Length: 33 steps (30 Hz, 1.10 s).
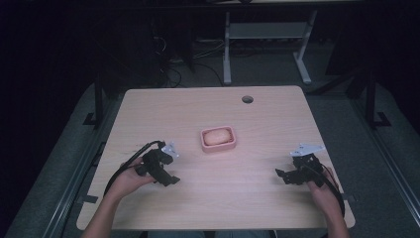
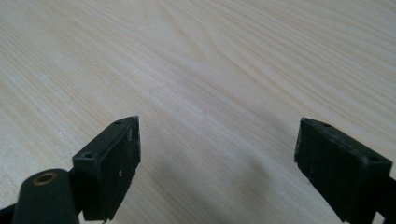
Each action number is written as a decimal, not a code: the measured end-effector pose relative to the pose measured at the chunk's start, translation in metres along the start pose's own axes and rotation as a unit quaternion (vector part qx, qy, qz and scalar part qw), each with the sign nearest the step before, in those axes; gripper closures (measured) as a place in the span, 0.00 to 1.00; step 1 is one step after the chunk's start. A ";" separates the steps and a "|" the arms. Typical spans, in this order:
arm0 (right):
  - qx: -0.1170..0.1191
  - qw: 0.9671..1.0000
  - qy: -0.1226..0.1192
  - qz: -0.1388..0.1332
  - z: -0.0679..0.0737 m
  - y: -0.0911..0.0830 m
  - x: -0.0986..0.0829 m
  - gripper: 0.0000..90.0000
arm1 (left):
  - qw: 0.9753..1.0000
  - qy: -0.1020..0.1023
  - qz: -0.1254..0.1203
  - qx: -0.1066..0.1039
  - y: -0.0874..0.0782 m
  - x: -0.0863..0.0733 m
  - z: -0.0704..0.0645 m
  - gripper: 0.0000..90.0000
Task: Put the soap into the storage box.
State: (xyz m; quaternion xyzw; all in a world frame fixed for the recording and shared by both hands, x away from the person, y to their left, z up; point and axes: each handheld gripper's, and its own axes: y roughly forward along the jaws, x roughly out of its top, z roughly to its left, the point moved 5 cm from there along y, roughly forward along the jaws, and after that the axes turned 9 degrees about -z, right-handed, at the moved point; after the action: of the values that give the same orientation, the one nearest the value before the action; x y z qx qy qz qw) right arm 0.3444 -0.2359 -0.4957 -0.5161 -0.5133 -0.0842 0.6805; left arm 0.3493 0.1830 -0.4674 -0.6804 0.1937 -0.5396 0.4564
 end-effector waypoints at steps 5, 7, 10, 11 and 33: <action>0.001 1.000 0.002 0.001 0.001 0.000 0.000 0.15 | 1.000 -0.003 -0.001 0.004 -0.004 -0.007 -0.002 0.26; 0.000 1.000 0.001 0.001 0.001 0.000 0.000 0.15 | 1.000 -0.005 -0.005 0.004 -0.005 -0.009 -0.002 0.26; 0.000 1.000 -0.001 0.002 0.000 0.000 0.000 0.15 | 1.000 -0.005 -0.007 0.006 -0.006 -0.012 -0.002 0.26; 0.000 1.000 0.001 0.001 0.001 0.000 0.000 0.15 | 1.000 -0.006 -0.006 0.006 -0.007 -0.013 -0.002 0.26; -0.001 1.000 -0.002 0.004 0.001 -0.001 -0.001 0.15 | 0.999 -0.016 -0.017 0.028 -0.020 -0.036 -0.005 0.24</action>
State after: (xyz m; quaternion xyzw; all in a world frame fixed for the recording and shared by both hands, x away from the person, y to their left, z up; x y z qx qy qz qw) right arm 0.3428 -0.2361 -0.4964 -0.5189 -0.5126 -0.0804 0.6794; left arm 0.3281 0.2181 -0.4707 -0.6789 0.1597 -0.5415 0.4695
